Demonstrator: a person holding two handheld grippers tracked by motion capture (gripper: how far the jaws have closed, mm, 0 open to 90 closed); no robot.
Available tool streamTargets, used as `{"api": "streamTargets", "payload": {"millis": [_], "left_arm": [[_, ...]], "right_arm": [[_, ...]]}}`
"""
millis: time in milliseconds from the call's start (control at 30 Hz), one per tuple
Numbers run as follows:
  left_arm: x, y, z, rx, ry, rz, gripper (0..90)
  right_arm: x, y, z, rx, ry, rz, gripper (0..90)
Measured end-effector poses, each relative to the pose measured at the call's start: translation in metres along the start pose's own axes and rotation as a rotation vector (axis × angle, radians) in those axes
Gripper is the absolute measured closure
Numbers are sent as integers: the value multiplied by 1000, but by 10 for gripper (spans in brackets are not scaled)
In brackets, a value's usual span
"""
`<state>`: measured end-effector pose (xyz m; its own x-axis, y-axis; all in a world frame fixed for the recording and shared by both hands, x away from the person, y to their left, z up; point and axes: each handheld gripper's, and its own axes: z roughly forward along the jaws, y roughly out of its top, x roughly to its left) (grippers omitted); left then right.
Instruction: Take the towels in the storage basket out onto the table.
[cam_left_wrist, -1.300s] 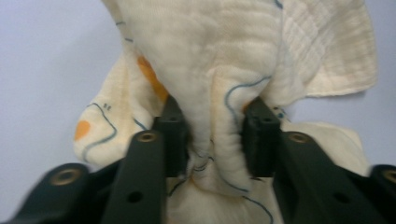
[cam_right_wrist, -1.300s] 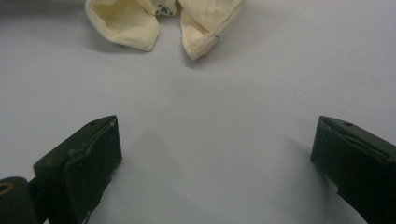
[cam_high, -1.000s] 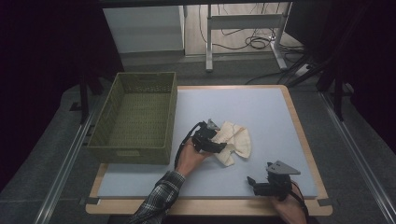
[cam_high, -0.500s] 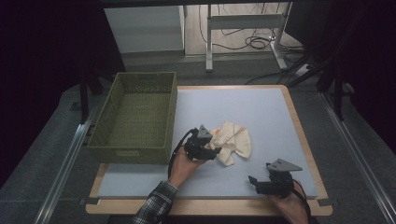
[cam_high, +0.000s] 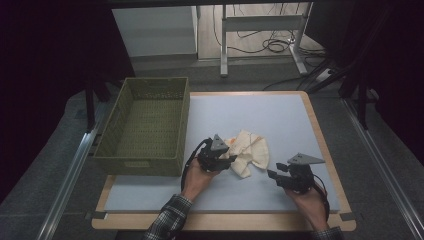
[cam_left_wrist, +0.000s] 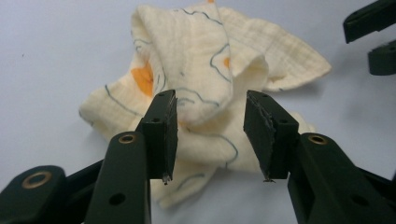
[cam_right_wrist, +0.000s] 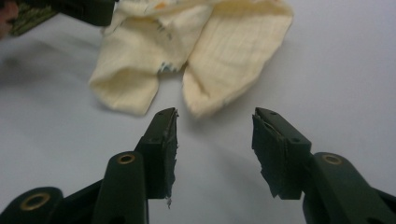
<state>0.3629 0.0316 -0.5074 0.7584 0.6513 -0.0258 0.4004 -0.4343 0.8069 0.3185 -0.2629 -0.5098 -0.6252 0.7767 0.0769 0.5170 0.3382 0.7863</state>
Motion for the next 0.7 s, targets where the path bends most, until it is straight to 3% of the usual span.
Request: {"api": "streamTargets", "payload": {"millis": [100, 267, 333, 367, 400, 533, 700], "left_arm": [[2, 1, 9, 3, -13, -18, 557], [7, -5, 19, 24, -6, -33, 707], [9, -7, 20, 15, -23, -47, 811], [10, -7, 19, 11, -27, -51, 845], [11, -7, 18, 8, -31, -54, 856], [13, 0, 9, -15, -17, -45, 864], [18, 19, -9, -55, 13, -39, 863]], "right_arm": [[-4, 9, 10, -8, 6, 24, 503], [-5, 13, 35, 42, -3, 49, 499], [-3, 13, 45, 72, -21, 34, 610], [-1, 13, 46, 58, -46, 19, 748], [0, 14, 46, 58, -49, 18, 808], [2, 18, 38, 52, -56, -2, 843], [-10, 31, 4, 0, -67, -12, 842]]}}
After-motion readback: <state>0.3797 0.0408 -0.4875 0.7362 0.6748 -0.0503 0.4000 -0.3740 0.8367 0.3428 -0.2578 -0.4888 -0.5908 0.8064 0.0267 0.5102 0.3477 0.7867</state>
